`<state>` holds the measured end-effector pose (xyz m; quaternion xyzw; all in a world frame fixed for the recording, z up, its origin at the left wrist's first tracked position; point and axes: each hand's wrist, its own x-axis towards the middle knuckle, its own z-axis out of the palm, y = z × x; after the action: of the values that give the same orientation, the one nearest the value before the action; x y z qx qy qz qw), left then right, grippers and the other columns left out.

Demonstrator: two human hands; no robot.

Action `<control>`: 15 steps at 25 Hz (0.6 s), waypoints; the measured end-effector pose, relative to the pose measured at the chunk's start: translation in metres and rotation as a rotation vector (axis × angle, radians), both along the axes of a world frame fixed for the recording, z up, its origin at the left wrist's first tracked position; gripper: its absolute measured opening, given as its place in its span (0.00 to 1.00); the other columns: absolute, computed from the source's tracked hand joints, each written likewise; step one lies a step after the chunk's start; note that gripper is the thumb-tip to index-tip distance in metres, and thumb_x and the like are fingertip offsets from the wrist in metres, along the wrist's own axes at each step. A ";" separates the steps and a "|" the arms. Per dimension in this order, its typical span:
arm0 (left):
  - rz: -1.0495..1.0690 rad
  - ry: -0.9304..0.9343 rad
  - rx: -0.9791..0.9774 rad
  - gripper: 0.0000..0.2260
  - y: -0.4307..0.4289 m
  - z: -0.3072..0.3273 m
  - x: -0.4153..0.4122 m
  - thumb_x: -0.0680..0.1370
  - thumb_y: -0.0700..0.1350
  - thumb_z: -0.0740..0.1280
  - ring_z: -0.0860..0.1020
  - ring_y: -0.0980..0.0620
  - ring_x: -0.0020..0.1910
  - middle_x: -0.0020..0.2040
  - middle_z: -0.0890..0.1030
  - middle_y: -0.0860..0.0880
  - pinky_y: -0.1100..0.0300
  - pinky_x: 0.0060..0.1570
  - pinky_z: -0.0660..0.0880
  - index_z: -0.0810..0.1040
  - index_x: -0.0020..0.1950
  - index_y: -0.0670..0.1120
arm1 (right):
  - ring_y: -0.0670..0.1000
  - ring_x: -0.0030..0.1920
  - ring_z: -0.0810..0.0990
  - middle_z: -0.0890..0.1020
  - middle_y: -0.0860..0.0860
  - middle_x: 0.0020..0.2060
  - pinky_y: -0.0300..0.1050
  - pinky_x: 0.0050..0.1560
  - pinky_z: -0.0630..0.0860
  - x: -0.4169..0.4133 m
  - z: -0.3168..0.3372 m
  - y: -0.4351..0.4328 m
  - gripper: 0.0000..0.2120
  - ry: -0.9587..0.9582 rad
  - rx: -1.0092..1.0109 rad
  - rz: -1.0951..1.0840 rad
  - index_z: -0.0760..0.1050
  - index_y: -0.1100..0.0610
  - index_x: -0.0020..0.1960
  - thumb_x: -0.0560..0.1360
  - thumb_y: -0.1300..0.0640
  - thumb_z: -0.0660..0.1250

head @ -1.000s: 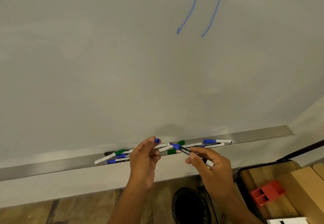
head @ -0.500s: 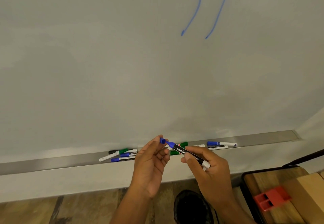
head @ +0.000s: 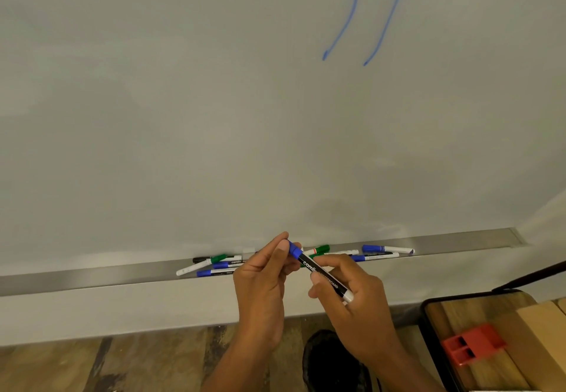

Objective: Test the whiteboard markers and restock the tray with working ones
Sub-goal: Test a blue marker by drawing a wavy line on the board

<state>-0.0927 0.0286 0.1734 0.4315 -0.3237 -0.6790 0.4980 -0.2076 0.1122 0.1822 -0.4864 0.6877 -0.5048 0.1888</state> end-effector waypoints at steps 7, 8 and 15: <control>0.039 -0.186 -0.163 0.06 0.007 -0.002 0.010 0.74 0.53 0.73 0.89 0.52 0.48 0.48 0.90 0.53 0.66 0.49 0.83 0.89 0.48 0.61 | 0.44 0.41 0.83 0.83 0.35 0.36 0.38 0.43 0.82 0.007 -0.005 -0.006 0.17 -0.149 -0.015 0.014 0.75 0.40 0.48 0.71 0.30 0.60; 0.032 -0.244 -0.202 0.06 0.005 -0.003 0.013 0.75 0.54 0.73 0.89 0.53 0.48 0.47 0.90 0.54 0.65 0.51 0.84 0.88 0.50 0.61 | 0.46 0.40 0.83 0.83 0.37 0.36 0.38 0.42 0.82 0.007 -0.005 -0.007 0.15 -0.148 -0.014 0.032 0.76 0.41 0.49 0.73 0.33 0.61; -0.023 -0.972 -0.705 0.19 -0.006 -0.022 0.042 0.82 0.55 0.66 0.78 0.52 0.67 0.69 0.80 0.52 0.55 0.66 0.75 0.81 0.71 0.50 | 0.44 0.40 0.83 0.83 0.38 0.39 0.32 0.35 0.78 0.012 -0.022 -0.025 0.15 -0.230 0.054 0.075 0.75 0.45 0.49 0.71 0.35 0.68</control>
<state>-0.0512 0.0227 0.1516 0.4976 -0.7248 -0.2610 0.3986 -0.1951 0.0871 0.1598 -0.4453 0.6563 -0.5311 0.2982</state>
